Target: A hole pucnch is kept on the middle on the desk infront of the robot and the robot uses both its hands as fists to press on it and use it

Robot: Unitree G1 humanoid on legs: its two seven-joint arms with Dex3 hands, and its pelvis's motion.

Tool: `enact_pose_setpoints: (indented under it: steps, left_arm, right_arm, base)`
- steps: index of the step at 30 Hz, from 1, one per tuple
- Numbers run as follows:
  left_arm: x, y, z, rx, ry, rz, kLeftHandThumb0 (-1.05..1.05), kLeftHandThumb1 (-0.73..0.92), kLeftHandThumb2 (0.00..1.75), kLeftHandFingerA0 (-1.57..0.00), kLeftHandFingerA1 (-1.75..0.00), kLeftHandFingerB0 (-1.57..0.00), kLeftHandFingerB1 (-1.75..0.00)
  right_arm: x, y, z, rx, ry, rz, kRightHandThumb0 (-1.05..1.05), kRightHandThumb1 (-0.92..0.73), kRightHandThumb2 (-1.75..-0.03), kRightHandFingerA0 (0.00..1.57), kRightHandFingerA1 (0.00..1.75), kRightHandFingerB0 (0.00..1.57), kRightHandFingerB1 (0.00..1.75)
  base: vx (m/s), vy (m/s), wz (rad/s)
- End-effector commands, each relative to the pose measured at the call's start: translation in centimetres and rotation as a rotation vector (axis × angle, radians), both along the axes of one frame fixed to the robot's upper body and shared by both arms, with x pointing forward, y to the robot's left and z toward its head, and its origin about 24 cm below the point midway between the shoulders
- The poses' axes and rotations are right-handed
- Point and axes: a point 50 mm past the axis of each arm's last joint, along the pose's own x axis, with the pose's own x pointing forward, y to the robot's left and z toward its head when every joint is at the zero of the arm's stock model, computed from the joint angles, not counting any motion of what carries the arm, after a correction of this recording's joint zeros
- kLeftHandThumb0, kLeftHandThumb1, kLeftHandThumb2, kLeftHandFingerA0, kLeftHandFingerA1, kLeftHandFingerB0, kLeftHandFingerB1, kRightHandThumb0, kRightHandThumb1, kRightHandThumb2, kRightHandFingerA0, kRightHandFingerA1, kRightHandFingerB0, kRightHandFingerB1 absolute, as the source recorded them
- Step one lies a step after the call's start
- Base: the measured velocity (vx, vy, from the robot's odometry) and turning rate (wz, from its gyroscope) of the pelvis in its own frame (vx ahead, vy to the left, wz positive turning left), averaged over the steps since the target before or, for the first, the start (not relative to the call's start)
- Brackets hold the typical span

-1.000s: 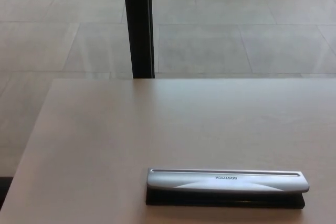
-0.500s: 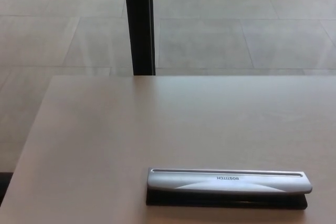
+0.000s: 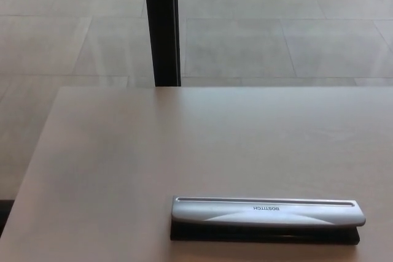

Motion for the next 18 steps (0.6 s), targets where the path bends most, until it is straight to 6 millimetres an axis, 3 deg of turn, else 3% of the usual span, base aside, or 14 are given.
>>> enact_pose_setpoints:
  steps: [1,2,4,6,11,12,14,18]
  left_arm:
    - [1.4,-18.3,5.9,-0.068,-0.327,-0.585,-0.17,0.72,1.04,-0.93,-1.75,-0.52,-1.46]
    - [1.4,-19.5,5.3,-0.079,-0.316,-0.615,-0.15,0.70,1.04,-0.95,-1.75,-0.54,-1.47]
    - [1.3,-21.4,4.4,-0.072,-0.274,-0.663,-0.16,0.71,1.14,-0.97,-1.75,-0.57,-1.59]
    - [1.0,-24.0,3.1,-0.115,-0.212,-0.756,-0.20,0.75,1.08,-0.96,-1.75,-0.59,-1.66]
    - [0.9,-25.5,2.2,-0.120,-0.151,-0.797,-0.26,0.79,1.02,-0.95,-1.75,-0.64,-1.75]
    - [1.0,-25.8,1.9,-0.143,-0.145,-0.803,-0.29,0.84,0.95,-0.96,-1.75,-0.64,-1.75]
    - [1.1,-26.8,1.3,-0.177,-0.125,-0.806,-0.26,0.73,1.14,-0.96,-1.75,-0.65,-1.75]
    - [1.1,-28.5,-0.2,-0.232,-0.055,-0.820,-0.26,0.70,1.18,-0.94,-1.75,-0.62,-1.75]
  right_arm:
    - [1.2,16.9,1.1,0.030,-0.090,0.632,-0.25,-0.69,-0.91,1.01,1.75,0.72,1.19]
    - [1.3,17.6,0.1,0.047,-0.090,0.666,-0.21,-0.71,-0.98,1.01,1.75,0.74,1.18]
    - [1.2,18.3,-1.3,0.044,-0.038,0.675,-0.27,-0.70,-0.98,1.01,1.75,0.76,1.26]
    - [1.2,19.2,-2.9,0.047,0.021,0.725,-0.27,-0.67,-1.04,1.05,1.75,0.78,1.29]
    - [1.2,20.7,-3.9,0.076,0.065,0.778,-0.26,-0.66,-1.07,1.03,1.75,0.76,1.36]
    - [1.1,21.0,-4.1,0.070,0.089,0.801,-0.27,-0.66,-1.07,1.01,1.75,0.73,1.40]
    - [1.0,21.6,-4.8,0.053,0.145,0.869,-0.27,-0.67,-1.09,1.06,1.75,0.76,1.41]
    - [0.9,22.7,-6.0,0.031,0.228,0.950,-0.30,-0.67,-1.02,1.07,1.75,0.78,1.30]
  base:
    - [0.00,0.000,0.00]
    - [0.00,0.000,0.00]
    - [0.00,0.000,0.00]
    - [0.00,0.000,0.00]
    - [0.00,0.000,0.00]
    - [0.00,0.000,0.00]
    - [0.00,0.000,0.00]
    - [0.00,0.000,0.00]
